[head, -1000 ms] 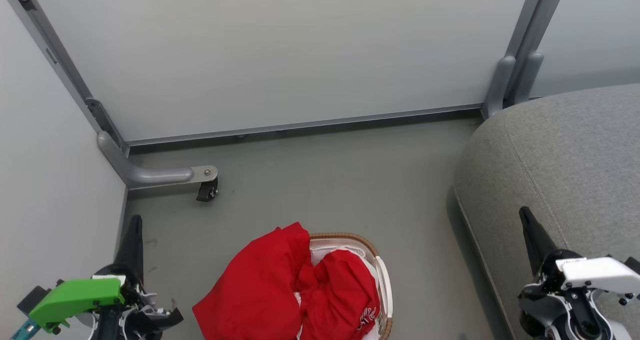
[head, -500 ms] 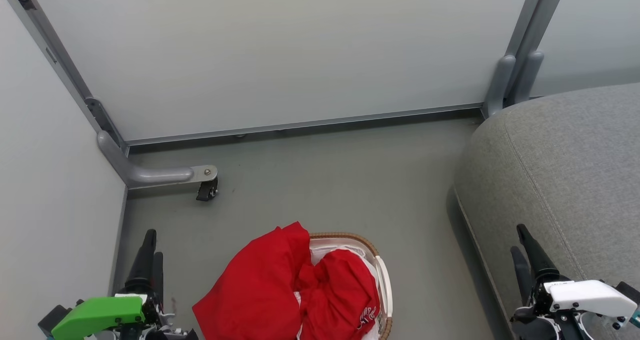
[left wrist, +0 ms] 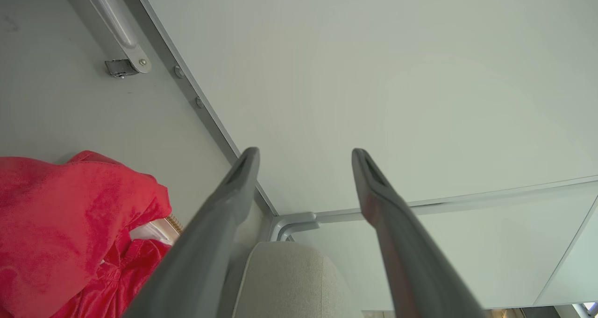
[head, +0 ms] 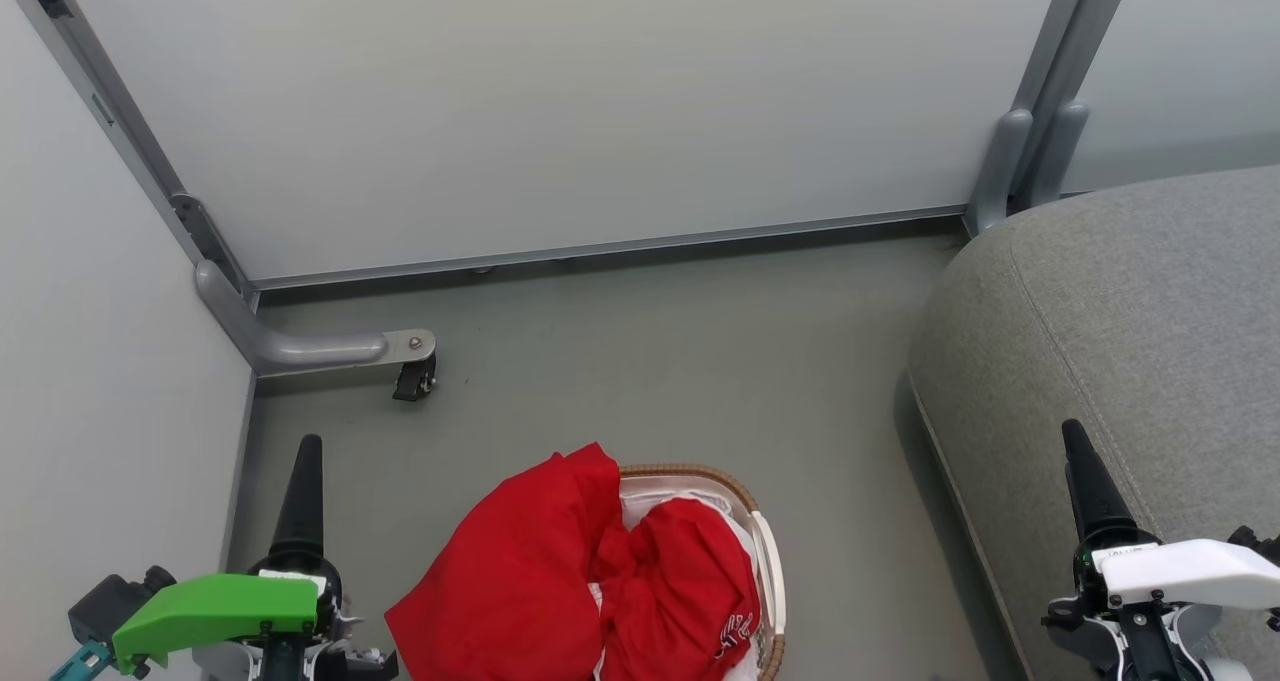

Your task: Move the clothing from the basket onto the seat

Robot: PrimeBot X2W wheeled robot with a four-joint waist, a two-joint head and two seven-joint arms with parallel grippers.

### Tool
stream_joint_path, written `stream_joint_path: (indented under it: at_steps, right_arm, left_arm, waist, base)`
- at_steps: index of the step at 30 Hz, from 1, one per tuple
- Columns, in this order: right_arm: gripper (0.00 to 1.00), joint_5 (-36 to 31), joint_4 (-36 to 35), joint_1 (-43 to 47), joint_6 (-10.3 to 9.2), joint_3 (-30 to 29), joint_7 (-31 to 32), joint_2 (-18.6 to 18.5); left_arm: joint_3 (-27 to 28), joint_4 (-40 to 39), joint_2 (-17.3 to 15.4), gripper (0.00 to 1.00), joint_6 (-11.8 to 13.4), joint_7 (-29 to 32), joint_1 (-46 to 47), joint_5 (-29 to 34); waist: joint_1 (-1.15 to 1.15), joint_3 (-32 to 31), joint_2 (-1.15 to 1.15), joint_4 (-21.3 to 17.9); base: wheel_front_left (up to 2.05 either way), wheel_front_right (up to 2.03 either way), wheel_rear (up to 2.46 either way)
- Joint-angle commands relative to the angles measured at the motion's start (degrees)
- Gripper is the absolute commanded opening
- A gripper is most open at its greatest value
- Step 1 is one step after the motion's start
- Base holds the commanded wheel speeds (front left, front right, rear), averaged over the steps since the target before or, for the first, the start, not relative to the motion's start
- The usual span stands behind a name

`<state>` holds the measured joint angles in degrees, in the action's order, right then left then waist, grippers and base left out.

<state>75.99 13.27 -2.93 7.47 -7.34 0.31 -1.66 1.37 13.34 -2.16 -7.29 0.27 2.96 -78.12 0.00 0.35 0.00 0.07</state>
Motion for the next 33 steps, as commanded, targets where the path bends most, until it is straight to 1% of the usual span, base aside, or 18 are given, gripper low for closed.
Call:
stream_joint_path:
  at_steps: [1,11,19,21,28,33]
  right_arm:
    - [1.0,-2.98,-1.81,-0.96,0.02,-0.18,-0.72,-0.57]
    - [1.0,-19.38,-5.62,-0.2,0.02,2.69,-2.91,-0.69]
    - [1.0,-27.27,-6.31,0.48,0.02,3.48,-4.48,-0.79]
    - [1.0,-30.17,-6.58,0.44,0.02,3.79,-4.85,-0.79]
    - [1.0,-36.41,-6.74,0.77,0.02,3.74,-6.18,-0.85]
    - [1.0,-40.51,-6.7,0.88,0.03,4.12,-6.97,-0.9]
  left_arm:
    - [-0.28,-1.41,-0.32,1.0,-0.07,-0.71,1.09,2.63]
    - [-1.77,-4.03,-0.4,1.0,0.11,-2.88,1.22,15.12]
    - [-2.61,-4.79,-0.47,1.0,0.69,-4.46,0.29,23.43]
    - [-2.87,-4.76,-0.49,1.0,0.68,-4.81,0.01,25.62]
    - [-4.05,-4.3,-0.54,1.0,0.64,-6.11,-0.69,32.91]
    - [-4.55,-3.88,-0.56,1.0,0.8,-6.94,-1.0,37.04]
  waist:
    - [0.0,0.03,0.0,0.01]
    - [0.0,0.14,0.0,0.19]
    - [0.0,0.18,0.0,0.35]
    - [0.0,0.19,0.0,0.38]
    - [0.0,0.08,0.0,0.57]
    - [0.0,0.09,0.0,0.7]
  base:
    - [0.0,0.0,0.0]
    - [0.0,0.0,0.0]
    - [0.0,0.0,0.0]
    - [0.0,0.0,0.0]
    - [0.0,0.0,0.0]
    - [0.0,0.0,0.0]
